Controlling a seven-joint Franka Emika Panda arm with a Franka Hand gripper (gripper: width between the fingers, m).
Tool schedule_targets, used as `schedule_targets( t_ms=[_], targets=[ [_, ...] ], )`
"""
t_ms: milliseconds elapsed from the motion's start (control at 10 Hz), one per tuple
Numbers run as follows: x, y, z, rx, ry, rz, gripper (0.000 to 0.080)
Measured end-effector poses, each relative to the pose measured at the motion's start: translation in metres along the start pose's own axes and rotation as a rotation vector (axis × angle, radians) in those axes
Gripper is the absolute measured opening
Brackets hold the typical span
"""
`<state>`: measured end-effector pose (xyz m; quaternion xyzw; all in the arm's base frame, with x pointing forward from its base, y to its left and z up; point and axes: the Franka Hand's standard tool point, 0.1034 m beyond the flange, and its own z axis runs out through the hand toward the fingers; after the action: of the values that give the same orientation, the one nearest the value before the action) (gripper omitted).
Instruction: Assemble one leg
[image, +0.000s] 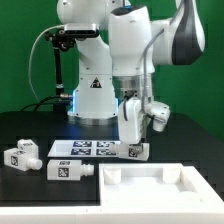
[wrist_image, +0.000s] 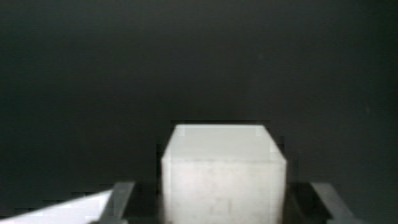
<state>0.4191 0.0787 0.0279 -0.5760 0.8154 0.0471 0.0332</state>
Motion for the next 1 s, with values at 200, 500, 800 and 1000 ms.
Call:
schedule_targets(
  t_ms=[200,500,800,1000],
  targets=[
    [0.002,0.0,0.001,-0.001,0.0,-0.005,0.0282],
    [0.006,0.005,0.001,-0.015,0.001,0.094,0.0282],
    [0.0,0.015,0.002,-0.029,-0.016,0.375,0.0282],
    [-0.016,0.023,0.005,-0.028,-0.004,0.426,0.0282]
  ],
)
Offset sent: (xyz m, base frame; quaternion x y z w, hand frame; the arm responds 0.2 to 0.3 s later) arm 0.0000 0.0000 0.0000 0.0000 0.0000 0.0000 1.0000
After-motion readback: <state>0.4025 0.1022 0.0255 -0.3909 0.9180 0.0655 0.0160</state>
